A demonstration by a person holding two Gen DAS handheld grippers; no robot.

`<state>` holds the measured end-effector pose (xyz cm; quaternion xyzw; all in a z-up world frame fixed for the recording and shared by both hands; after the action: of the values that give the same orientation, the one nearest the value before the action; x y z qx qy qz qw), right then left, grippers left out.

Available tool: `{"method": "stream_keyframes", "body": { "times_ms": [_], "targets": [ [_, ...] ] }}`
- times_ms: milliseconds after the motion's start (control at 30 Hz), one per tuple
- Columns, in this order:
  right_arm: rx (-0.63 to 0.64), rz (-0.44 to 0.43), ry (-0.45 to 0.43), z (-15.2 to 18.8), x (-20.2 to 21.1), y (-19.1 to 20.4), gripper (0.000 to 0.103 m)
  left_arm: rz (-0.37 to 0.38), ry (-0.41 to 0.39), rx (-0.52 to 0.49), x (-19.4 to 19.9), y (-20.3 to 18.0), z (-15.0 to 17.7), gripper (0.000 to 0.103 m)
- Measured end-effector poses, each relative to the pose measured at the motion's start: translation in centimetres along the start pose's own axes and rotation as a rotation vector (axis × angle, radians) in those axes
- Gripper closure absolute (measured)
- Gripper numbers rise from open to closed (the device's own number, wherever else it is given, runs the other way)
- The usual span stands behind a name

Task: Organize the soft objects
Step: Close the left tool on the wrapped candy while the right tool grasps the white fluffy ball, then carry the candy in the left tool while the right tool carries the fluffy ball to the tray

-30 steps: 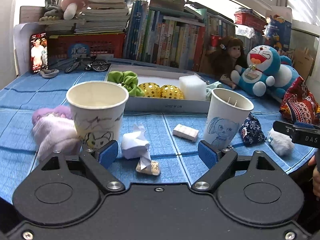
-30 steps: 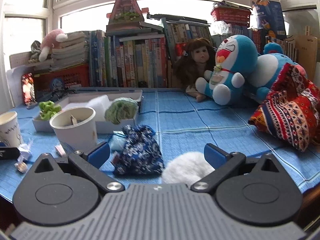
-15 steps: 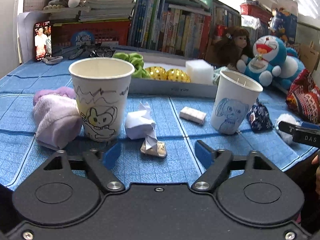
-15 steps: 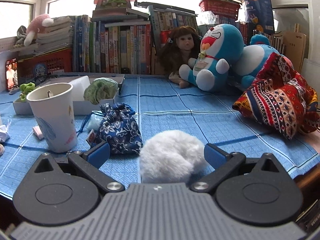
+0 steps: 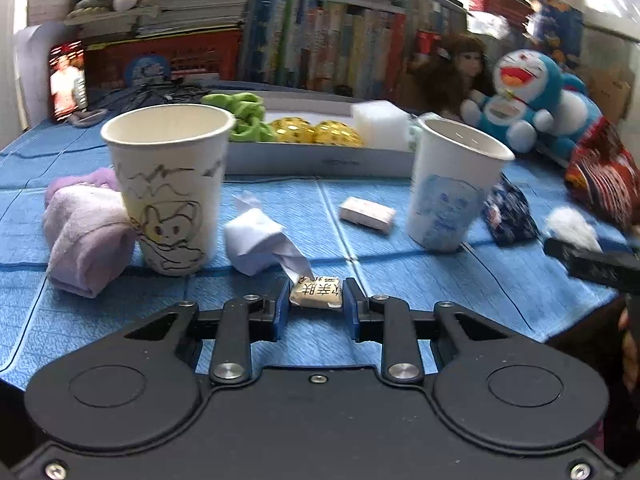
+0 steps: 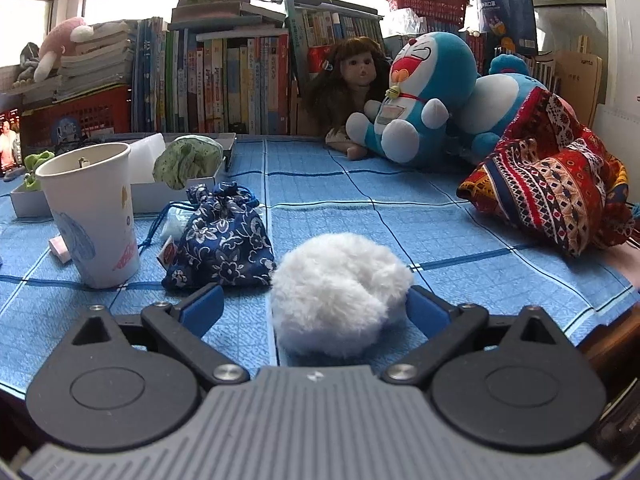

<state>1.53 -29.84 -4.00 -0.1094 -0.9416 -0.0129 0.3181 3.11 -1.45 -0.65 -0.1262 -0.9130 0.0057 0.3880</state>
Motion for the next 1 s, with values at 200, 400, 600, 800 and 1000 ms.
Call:
{"method": "stream_keyframes", "body": {
  "times_ms": [200, 400, 600, 800, 1000],
  "targets": [
    [-0.009, 0.045, 0.013, 0.1, -0.4, -0.3, 0.026, 0.012, 0.005, -0.03, 0.3, -0.9, 0.4, 0.076],
    [-0.027, 0.05, 0.011, 0.1, -0.1, -0.7, 0.039, 0.032, 0.003, -0.034, 0.6, -1.3, 0.2, 0.076],
    [-0.053, 0.029, -0.013, -0.3, 0.7, -0.7, 0.051, 0.091, -0.009, -0.05, 1.1, -2.8, -0.3, 0.077],
    [-0.08, -0.015, -0.026, -0.9, 1.2, -0.7, 0.052, 0.126, -0.042, -0.076, 1.5, -4.5, -1.1, 0.077],
    [-0.095, -0.056, -0.059, -2.6, 2.0, -0.9, 0.059, 0.145, -0.083, -0.091, 2.5, -4.7, -3.0, 0.077]
  ]
}}
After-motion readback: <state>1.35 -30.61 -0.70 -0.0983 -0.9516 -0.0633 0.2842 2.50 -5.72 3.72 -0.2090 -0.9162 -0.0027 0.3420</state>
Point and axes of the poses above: each gripper's, at about its wrist camera, not at the fingertips, and x roughly against the way its jaws point, y to its left, z to its underside, the point moved 2 cm from there along -x, roughly the way its jaws point, and after that the axes turned 8 degrees about y, right-handed, at the moved point
